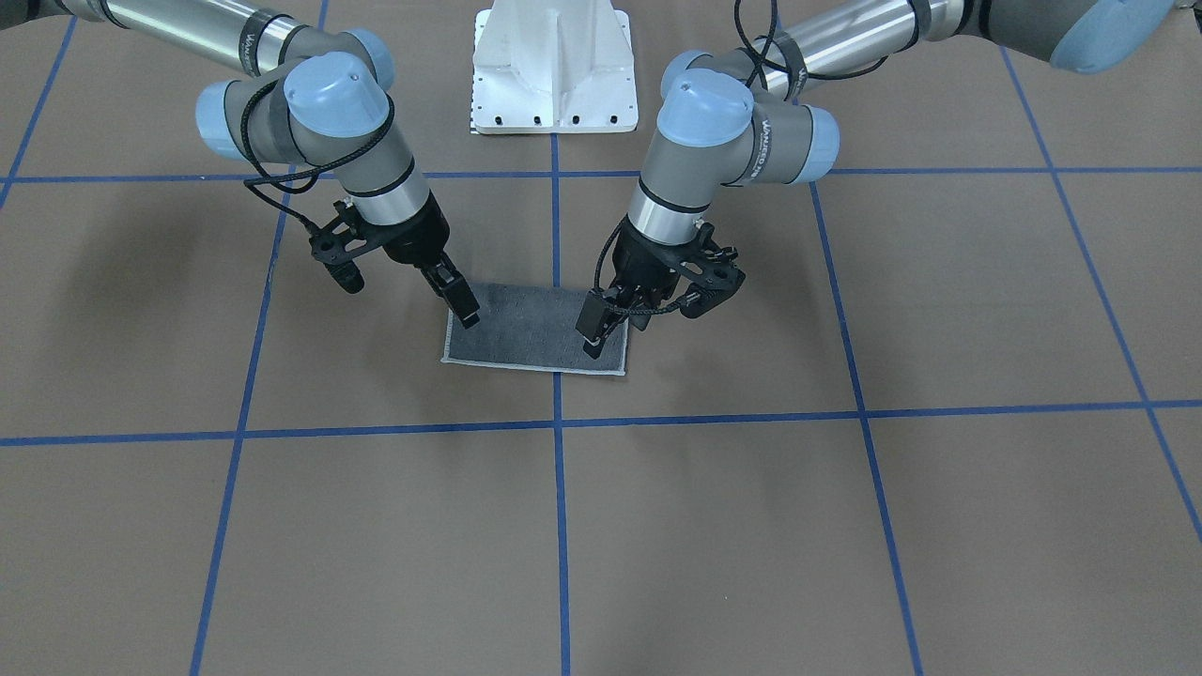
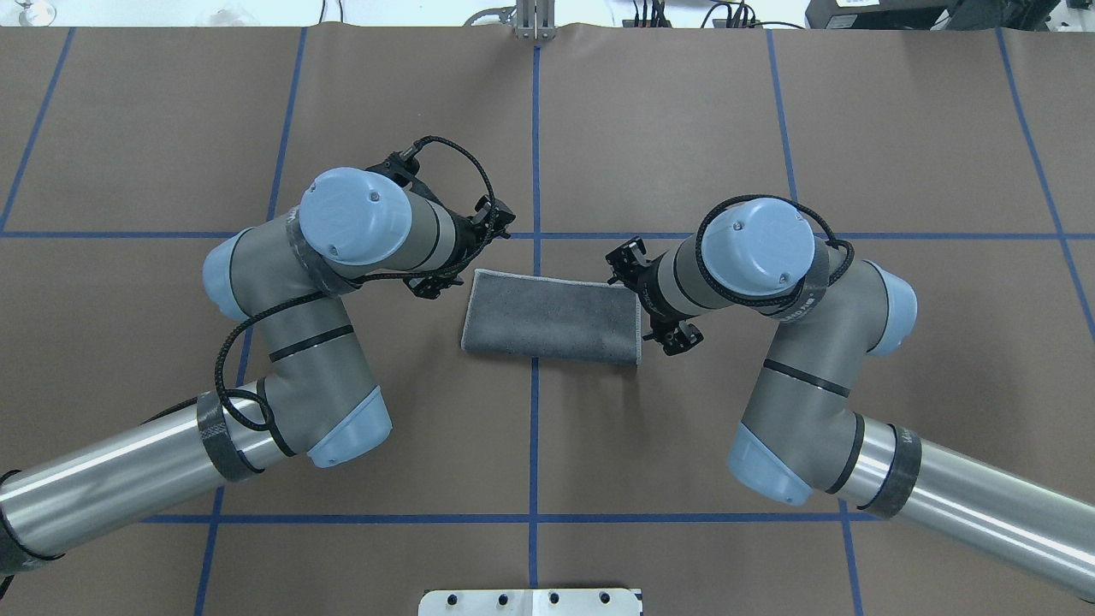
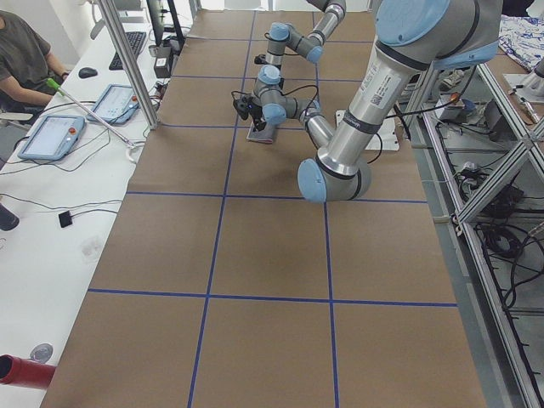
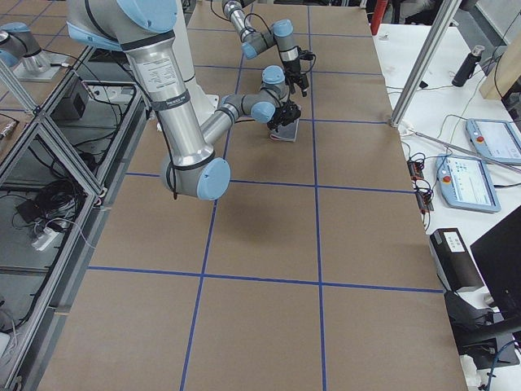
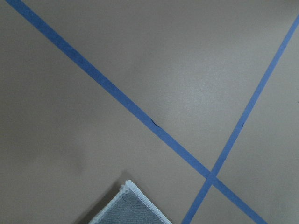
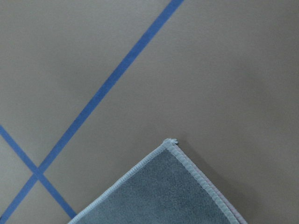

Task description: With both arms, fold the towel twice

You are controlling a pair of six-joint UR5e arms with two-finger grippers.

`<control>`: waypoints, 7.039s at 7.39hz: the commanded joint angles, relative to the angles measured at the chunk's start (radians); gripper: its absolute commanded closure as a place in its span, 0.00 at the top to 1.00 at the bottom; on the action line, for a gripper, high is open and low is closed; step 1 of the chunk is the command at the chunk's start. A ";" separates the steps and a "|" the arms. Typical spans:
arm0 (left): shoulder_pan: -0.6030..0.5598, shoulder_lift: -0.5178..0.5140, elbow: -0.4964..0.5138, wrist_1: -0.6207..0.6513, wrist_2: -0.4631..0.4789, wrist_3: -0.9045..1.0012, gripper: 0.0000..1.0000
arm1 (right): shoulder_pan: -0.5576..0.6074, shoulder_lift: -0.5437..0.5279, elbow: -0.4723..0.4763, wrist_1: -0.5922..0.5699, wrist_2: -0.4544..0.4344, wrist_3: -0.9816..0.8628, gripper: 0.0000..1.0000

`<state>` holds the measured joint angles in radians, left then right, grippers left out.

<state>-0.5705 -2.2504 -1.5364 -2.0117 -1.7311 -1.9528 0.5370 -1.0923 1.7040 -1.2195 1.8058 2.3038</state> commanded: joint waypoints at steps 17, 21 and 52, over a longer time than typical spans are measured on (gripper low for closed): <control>0.004 0.000 0.007 -0.002 -0.004 -0.014 0.92 | -0.135 -0.049 0.028 -0.011 -0.111 0.238 0.00; 0.003 0.000 0.005 -0.002 -0.004 -0.015 0.92 | -0.134 -0.052 0.052 -0.011 -0.111 0.236 0.00; -0.002 -0.045 0.266 -0.444 0.013 -0.054 0.00 | -0.118 -0.070 0.235 -0.149 -0.036 0.155 1.00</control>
<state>-0.5487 -2.2376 -1.3719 -2.3662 -1.7110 -2.0079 0.4141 -1.1612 1.9397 -1.3683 1.7700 2.4590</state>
